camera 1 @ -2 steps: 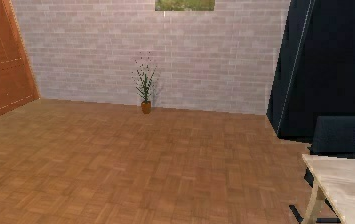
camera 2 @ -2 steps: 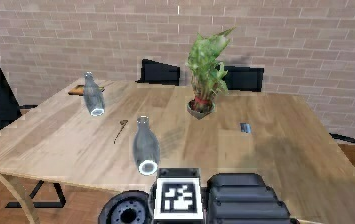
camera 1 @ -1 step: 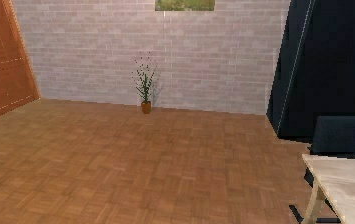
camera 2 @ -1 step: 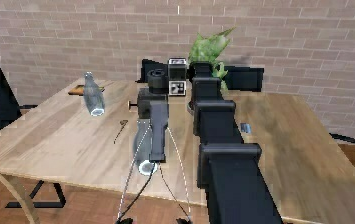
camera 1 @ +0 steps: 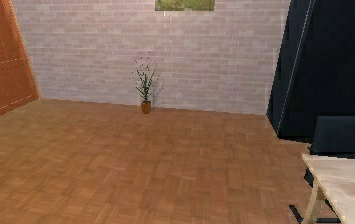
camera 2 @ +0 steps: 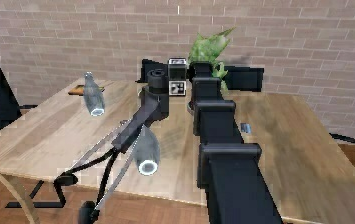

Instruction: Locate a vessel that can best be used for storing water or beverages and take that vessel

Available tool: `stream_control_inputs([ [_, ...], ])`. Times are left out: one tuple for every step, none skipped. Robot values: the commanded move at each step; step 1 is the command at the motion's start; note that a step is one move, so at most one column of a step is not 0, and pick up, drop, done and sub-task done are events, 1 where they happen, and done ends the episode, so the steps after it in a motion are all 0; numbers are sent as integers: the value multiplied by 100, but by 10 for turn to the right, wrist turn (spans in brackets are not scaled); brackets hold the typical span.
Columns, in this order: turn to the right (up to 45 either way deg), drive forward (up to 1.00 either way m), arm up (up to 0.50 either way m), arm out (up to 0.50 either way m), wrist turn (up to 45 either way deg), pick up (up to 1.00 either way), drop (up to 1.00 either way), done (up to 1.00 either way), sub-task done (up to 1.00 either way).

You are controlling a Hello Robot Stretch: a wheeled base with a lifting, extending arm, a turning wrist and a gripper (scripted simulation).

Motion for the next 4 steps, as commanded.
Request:
stream_control_inputs([
  [0, 0, 0, 0, 450, 0, 0, 0, 0],
  [0, 0, 0, 0, 450, 0, 0, 0, 0],
  [0, 0, 0, 0, 210, 0, 0, 0, 0],
  [0, 0, -30, 0, 0, 0, 0, 0, 0],
])
